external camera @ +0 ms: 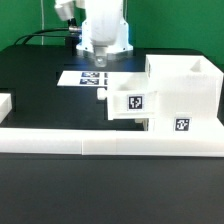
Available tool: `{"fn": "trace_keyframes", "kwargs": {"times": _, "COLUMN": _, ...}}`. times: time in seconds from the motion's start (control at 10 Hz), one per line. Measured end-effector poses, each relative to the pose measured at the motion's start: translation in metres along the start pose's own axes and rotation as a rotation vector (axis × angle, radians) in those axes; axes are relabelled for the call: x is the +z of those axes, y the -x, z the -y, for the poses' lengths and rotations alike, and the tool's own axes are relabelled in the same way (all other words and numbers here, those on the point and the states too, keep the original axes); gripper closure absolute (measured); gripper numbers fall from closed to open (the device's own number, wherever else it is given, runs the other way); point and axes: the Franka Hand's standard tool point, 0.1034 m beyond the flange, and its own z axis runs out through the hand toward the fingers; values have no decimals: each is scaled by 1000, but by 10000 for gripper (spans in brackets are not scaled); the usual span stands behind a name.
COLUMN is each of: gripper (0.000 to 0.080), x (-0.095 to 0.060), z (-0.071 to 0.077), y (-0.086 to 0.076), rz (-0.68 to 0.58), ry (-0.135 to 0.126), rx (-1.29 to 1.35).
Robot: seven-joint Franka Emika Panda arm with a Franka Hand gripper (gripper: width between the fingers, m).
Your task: Assemble drawer
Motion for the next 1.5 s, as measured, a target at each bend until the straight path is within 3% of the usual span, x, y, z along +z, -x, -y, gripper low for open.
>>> {"fn": "trace_keyframes", "kwargs": {"times": 0.3, "gripper": 151, "x": 8, "z": 3, "y": 6, "rz": -41, "ry": -10, "rx": -39}}
{"fn": "trace_keyframes", "kwargs": {"times": 0.4, "gripper": 151, "x": 23, "z": 2, "y": 13, "rz": -125, "ry": -18, "rx": -68}}
{"fn": "trace_keyframes", "kwargs": {"times": 0.6, "gripper": 151, "x": 43, "z": -2, "y": 17, "rz": -238, "ry": -64, "rx": -81}}
{"fn": "trace_keyframes", "kwargs": {"times": 0.8, "gripper": 151, "x": 55, "z": -14, "y": 17, "rz": -301, "ry": -83, "rx": -62}}
{"fn": "trace_keyframes", "kwargs": {"times": 1.5, "gripper": 151, "x": 52, "z": -29, "y": -62, "rz": -321, "ry": -127, "rx": 86}}
